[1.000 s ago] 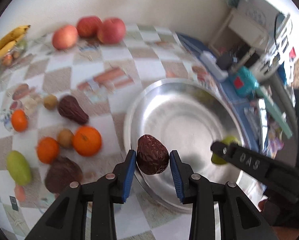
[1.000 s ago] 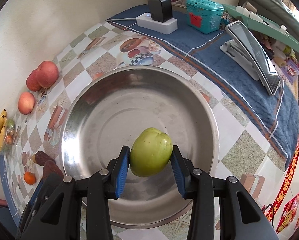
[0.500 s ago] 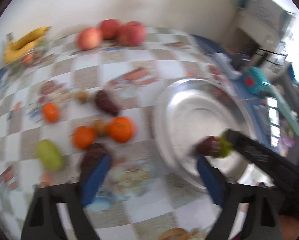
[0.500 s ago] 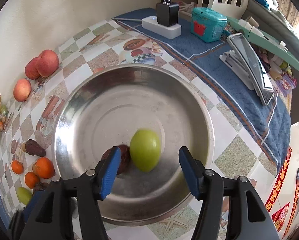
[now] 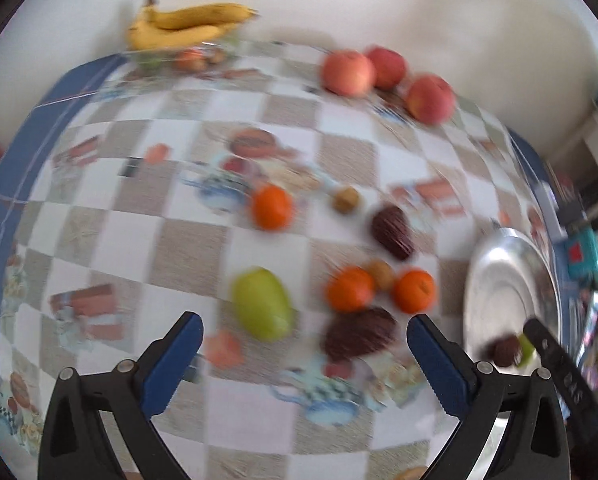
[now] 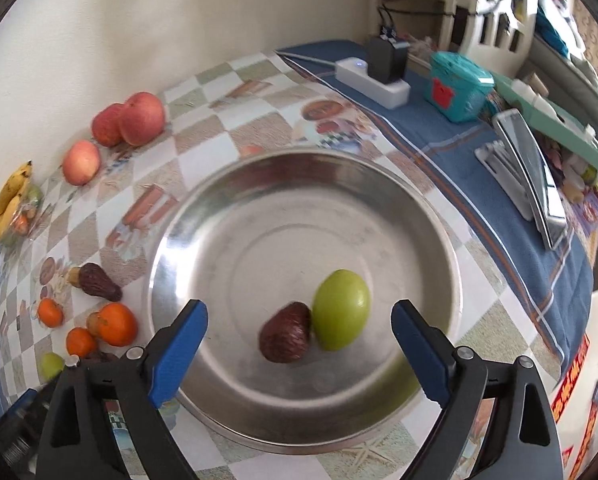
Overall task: Organize fruits
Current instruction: 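Move both open tools back toward the remaining fruit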
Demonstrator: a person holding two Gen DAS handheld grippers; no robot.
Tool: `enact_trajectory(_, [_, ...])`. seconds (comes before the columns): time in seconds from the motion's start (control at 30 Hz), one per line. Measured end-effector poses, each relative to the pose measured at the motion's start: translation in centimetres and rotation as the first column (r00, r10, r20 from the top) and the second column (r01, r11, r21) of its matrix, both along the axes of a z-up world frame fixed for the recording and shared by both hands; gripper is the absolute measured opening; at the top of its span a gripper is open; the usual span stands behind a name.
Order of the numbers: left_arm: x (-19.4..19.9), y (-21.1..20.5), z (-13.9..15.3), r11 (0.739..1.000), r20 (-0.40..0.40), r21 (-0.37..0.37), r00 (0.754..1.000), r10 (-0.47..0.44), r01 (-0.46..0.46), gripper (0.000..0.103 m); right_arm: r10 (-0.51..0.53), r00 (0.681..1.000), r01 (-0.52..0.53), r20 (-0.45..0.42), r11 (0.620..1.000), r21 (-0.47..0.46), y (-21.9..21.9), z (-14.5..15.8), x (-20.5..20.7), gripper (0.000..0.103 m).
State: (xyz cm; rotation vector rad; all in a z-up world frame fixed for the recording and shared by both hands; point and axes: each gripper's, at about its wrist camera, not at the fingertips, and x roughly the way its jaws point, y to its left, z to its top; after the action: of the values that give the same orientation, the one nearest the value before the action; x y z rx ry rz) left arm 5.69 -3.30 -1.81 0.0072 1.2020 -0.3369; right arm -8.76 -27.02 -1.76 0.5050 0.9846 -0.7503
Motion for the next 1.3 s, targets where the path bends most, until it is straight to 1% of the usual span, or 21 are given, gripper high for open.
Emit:
enact_trajectory(0.07, [1.2, 2.3, -0.1, 0.998, -0.023, -0.027, 0.998, 0.064, -0.065, 0.103, 0.025, 1.0, -0.025, 0.01, 1.0, -0.006, 0.4, 0.1, 0.5, 0.094])
enact_trajectory(0.13, [2.2, 4.5, -0.6, 0.988, -0.059, -0.058, 0.989, 0.139, -0.143, 0.103, 0.064, 0.997, -0.065, 0.031, 0.997, 0.035, 0.8, -0.2, 1.0, 0.094])
enact_trajectory(0.2, [2.9, 6.6, -1.0, 0.975, -0.075, -0.064, 0.975, 0.207, -0.212, 0.103, 0.106, 0.994, -0.109, 0.037, 0.991, 0.08, 1.3, -0.5, 1.8, 0.094])
enact_trajectory(0.3, [3.6, 8.7, -1.2, 0.963, -0.075, -0.052, 0.962, 0.261, -0.265, 0.103, 0.163, 0.986, -0.164, 0.026, 0.985, 0.055, 2.8, -0.4, 2.9, 0.094])
enact_trajectory(0.37, [3.8, 9.9, -1.0, 0.96, -0.059, -0.039, 0.959, 0.277, -0.279, 0.103, 0.207, 0.978, -0.208, 0.031, 0.977, 0.038, 4.0, -0.1, 3.5, 0.094])
enact_trajectory(0.43, [4.0, 10.7, -0.9, 0.959, -0.043, -0.032, 0.959, 0.28, -0.281, 0.103, 0.243, 0.969, -0.245, 0.042, 0.969, 0.041, 4.9, 0.0, 4.2, 0.094])
enact_trajectory(0.53, [4.3, 11.4, -0.7, 0.96, -0.038, -0.043, 0.961, 0.275, -0.277, 0.103, 0.278, 0.959, -0.281, 0.049, 0.958, 0.05, 6.4, 0.0, 5.0, 0.094])
enact_trajectory(0.6, [4.4, 11.7, -0.6, 0.961, -0.03, -0.037, 0.961, 0.274, -0.275, 0.103, 0.312, 0.949, -0.314, 0.037, 0.948, 0.047, 7.8, -0.2, 5.8, 0.094])
enact_trajectory(0.7, [4.5, 11.5, -0.8, 0.965, -0.035, -0.036, 0.965, 0.258, -0.26, 0.103, 0.38, 0.925, -0.38, 0.004, 0.924, 0.039, 9.9, -0.7, 7.0, 0.094])
enact_trajectory(0.77, [4.5, 11.3, -1.2, 0.965, -0.062, -0.071, 0.967, 0.247, -0.251, 0.103, 0.425, 0.905, -0.424, -0.013, 0.905, 0.025, 11.3, -0.8, 7.6, 0.094])
enact_trajectory(0.8, [4.5, 11.1, -1.7, 0.964, -0.09, -0.103, 0.968, 0.236, -0.245, 0.103, 0.455, 0.89, -0.454, -0.025, 0.891, 0.014, 12.2, -0.9, 8.0, 0.094])
enact_trajectory(0.83, [4.4, 10.9, -1.9, 0.964, -0.102, -0.113, 0.968, 0.23, -0.241, 0.103, 0.473, 0.88, -0.473, -0.034, 0.881, 0.009, 12.7, -1.1, 8.2, 0.094])
enact_trajectory(0.87, [4.4, 10.4, -2.5, 0.966, -0.116, -0.117, 0.969, 0.217, -0.231, 0.103, 0.496, 0.867, -0.497, -0.047, 0.868, 0.002, 13.3, -1.3, 8.5, 0.094])
enact_trajectory(0.97, [4.5, 9.0, -3.7, 0.976, -0.139, -0.097, 0.973, 0.183, -0.197, 0.103, 0.564, 0.82, -0.568, -0.093, 0.823, -0.023, 14.8, -1.9, 9.3, 0.094])
enact_trajectory(1.03, [4.4, 8.2, -4.3, 0.979, -0.15, -0.093, 0.975, 0.166, -0.181, 0.103, 0.584, 0.802, -0.591, -0.122, 0.806, -0.03, 15.1, -2.4, 9.5, 0.094])
enact_trajectory(1.17, [4.4, 6.9, -5.1, 0.986, -0.158, -0.081, 0.978, 0.135, -0.149, 0.103, 0.593, 0.789, -0.6, -0.16, 0.8, 0.012, 15.2, -3.9, 9.8, 0.094])
enact_trajectory(1.3, [4.3, 5.7, -5.4, 0.987, -0.16, -0.103, 0.982, 0.103, -0.121, 0.103, 0.588, 0.787, -0.59, -0.186, 0.806, 0.05, 14.8, -5.2, 10.1, 0.094])
